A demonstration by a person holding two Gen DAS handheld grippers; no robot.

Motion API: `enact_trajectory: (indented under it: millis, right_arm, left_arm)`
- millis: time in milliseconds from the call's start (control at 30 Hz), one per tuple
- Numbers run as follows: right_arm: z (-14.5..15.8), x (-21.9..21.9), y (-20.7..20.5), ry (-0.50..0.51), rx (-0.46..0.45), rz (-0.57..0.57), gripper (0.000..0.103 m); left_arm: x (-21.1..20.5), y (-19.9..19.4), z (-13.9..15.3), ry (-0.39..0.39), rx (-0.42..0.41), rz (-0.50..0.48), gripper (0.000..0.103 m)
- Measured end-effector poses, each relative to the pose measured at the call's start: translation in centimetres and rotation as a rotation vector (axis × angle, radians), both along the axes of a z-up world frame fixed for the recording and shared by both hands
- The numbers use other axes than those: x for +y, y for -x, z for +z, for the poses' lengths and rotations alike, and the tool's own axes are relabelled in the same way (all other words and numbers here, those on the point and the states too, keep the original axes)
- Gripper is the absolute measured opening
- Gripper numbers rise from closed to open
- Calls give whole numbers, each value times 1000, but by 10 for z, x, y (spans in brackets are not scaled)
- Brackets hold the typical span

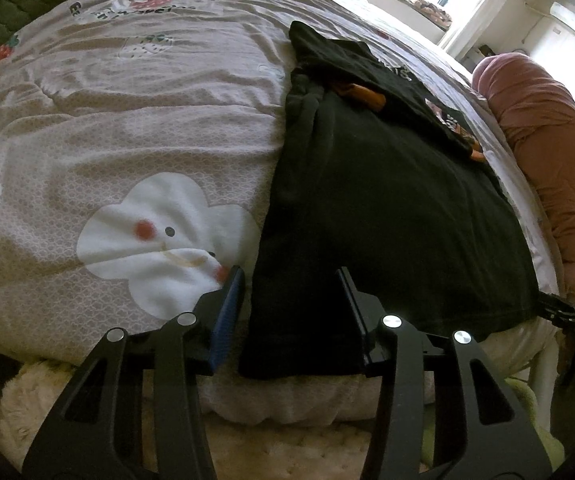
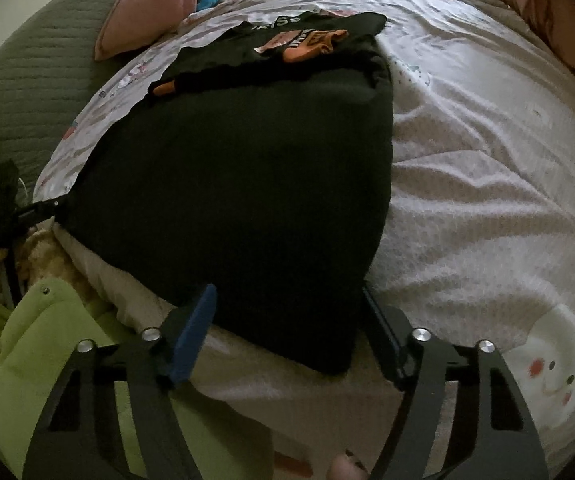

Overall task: Fold small clothes
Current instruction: 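Close both tools on the shirt hem, then lift the hem with both tools and fold it over toward the collar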

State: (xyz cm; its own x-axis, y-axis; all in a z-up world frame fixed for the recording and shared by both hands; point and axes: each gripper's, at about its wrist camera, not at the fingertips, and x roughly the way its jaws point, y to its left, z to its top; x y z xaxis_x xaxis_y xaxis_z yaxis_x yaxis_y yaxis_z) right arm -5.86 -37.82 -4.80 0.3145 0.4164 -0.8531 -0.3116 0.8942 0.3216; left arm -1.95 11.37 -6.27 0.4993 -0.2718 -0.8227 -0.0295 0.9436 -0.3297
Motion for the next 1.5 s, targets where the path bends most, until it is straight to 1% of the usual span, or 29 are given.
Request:
enact_trajectory:
  millis: [33,100,133,167,200,267,433,500,533,600,667,800,900,1067,1200,1300,1500]
  right_arm:
    - [-2,-1,0,-7,1,-4,62]
    - [-4,-6,1,-8,-8,-18,43]
    - [-3,-7,1,-13,-9,-24,37]
    - [-3,-11,1,-27,-10,-37,22]
    - [-2,-13,0,-36,-13,-44,11]
    - [4,-18,-1,-85,-24,-55,9]
    - [27,-14,-3,-181,-108,-29,8]
    - [40,-12,-6,-212,-152,-25,8]
    - [44,-12,-8,-223,-167,-25,8]
    - [55,-14,-12,-241,-207,-27,7]
    - [65,-18,-15,-257,-245,-42,7]
    - [74,-28,-19,-275,-288,-75,7]
    - [81,-36,-21,-282,-323,-97,7]
    - [94,-46,-26,-299,-384,-136,7]
    - [104,-49,-32,-278,-429,-155,7]
    - [109,-50,-39,-278,-452,-166,7]
    - [116,-48,-53,-259,-481,-189,7]
  left_arm:
    - [0,0,0,0,-1,0,39]
    - [1,0,-1,7,0,1,39]
    - [3,0,-1,16,1,3,39]
    - [4,0,-1,21,2,5,39]
    - [4,0,-1,21,3,6,38]
    - [5,-1,-1,17,4,9,36]
    - [6,-2,-2,0,9,31,20]
    - [5,-1,-1,3,5,31,7]
    - [4,-1,1,7,1,30,5]
    - [2,0,6,-4,-16,29,4]
    - [2,0,16,10,-45,33,4]
    - [7,-2,40,48,-107,47,4]
    - [9,-7,58,52,-154,53,4]
    - [7,-21,82,47,-206,70,4]
    - [7,-30,95,45,-232,80,4]
    - [4,-39,104,28,-252,84,4]
    - [3,-53,113,19,-273,91,4]
